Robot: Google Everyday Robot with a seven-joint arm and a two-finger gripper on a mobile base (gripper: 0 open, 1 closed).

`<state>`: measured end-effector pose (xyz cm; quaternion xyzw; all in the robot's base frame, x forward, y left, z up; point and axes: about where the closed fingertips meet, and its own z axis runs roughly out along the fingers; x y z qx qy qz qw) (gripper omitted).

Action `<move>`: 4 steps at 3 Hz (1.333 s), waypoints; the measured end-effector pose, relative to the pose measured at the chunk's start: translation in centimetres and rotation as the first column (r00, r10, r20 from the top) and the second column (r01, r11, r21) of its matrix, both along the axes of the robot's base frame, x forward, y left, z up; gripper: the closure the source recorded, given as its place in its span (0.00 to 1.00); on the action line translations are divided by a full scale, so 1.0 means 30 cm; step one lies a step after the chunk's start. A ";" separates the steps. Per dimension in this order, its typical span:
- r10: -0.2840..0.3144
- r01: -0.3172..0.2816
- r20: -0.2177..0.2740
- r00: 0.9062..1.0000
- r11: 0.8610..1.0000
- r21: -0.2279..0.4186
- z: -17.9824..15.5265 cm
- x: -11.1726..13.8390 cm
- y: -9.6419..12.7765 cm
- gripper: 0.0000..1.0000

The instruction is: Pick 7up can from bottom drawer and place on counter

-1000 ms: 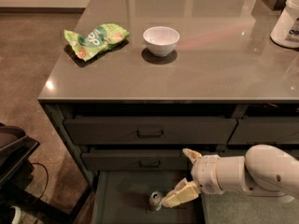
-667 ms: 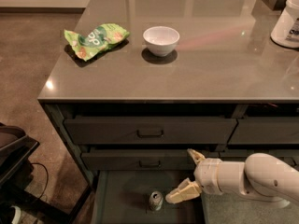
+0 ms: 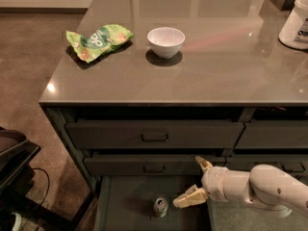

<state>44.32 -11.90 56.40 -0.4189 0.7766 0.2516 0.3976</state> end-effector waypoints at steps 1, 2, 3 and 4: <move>-0.031 0.032 -0.029 0.999 0.999 0.041 -0.105 -0.013 0.024 0.00; -0.022 0.027 -0.058 0.998 0.995 0.094 -0.301 -0.011 0.064 0.00; -0.026 0.038 -0.084 0.996 0.988 0.150 -0.476 0.006 0.098 0.00; -0.026 0.044 -0.104 0.994 0.984 0.173 -0.516 -0.009 0.120 0.00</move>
Offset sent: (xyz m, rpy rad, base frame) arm -0.0028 0.0330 -0.1723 0.1745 0.1018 -0.0179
